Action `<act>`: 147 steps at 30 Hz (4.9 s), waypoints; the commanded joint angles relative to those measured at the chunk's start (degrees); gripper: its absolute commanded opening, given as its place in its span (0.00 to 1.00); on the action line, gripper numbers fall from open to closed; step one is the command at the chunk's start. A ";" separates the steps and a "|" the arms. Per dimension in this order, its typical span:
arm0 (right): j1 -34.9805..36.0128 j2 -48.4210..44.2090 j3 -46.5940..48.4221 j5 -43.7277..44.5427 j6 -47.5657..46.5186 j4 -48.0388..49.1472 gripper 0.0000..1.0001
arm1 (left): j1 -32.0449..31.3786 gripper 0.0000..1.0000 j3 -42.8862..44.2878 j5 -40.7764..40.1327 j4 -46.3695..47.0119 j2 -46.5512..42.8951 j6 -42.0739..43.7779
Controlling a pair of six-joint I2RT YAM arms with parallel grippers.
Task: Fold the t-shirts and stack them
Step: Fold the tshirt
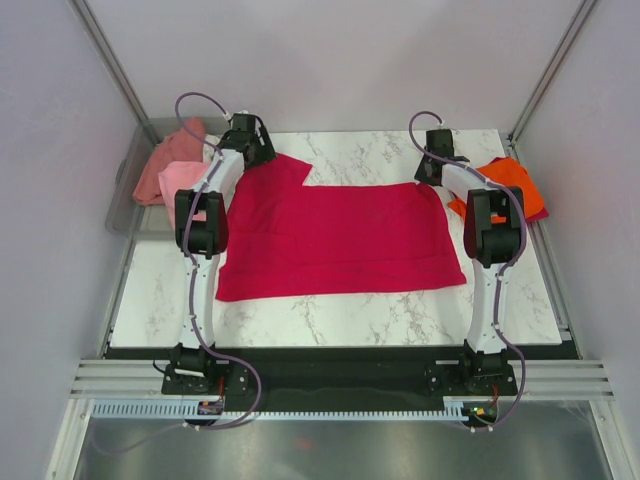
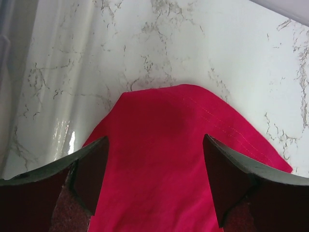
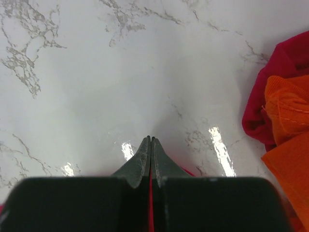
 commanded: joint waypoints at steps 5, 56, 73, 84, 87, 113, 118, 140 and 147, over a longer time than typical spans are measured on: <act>0.08 -4.92 -1.46 -1.77 1.09 2.31 0.00 | -0.14 0.86 4.31 0.04 -8.23 2.29 1.27; -6.25 -16.26 -11.74 -4.14 3.20 2.83 0.00 | -4.27 0.02 -27.76 -12.61 15.12 -25.12 9.70; -9.06 -22.67 -16.58 -8.63 3.55 1.87 0.00 | -4.27 0.02 -42.95 -16.74 25.04 -36.36 9.61; -8.53 -16.62 -12.89 -10.48 1.97 0.73 0.39 | -4.27 0.02 -44.21 -14.55 27.87 -34.97 10.58; -7.92 -12.93 -10.70 -9.33 1.53 0.46 0.42 | -4.18 0.02 -42.89 -14.37 27.08 -33.65 10.84; -2.73 3.42 4.95 4.73 -0.76 -7.18 0.43 | -4.09 0.02 -41.83 -13.58 26.38 -31.63 11.37; -2.64 3.17 5.75 4.38 -0.93 -7.45 0.00 | -3.74 0.02 -41.74 -13.40 26.11 -31.36 11.28; -2.47 -11.42 -9.72 4.82 -0.14 -0.68 0.00 | -3.65 0.02 -44.37 -14.46 26.20 -34.52 11.37; -3.61 -16.86 -14.73 3.16 1.61 1.34 0.00 | -3.65 0.02 -49.64 -15.95 30.23 -39.53 10.50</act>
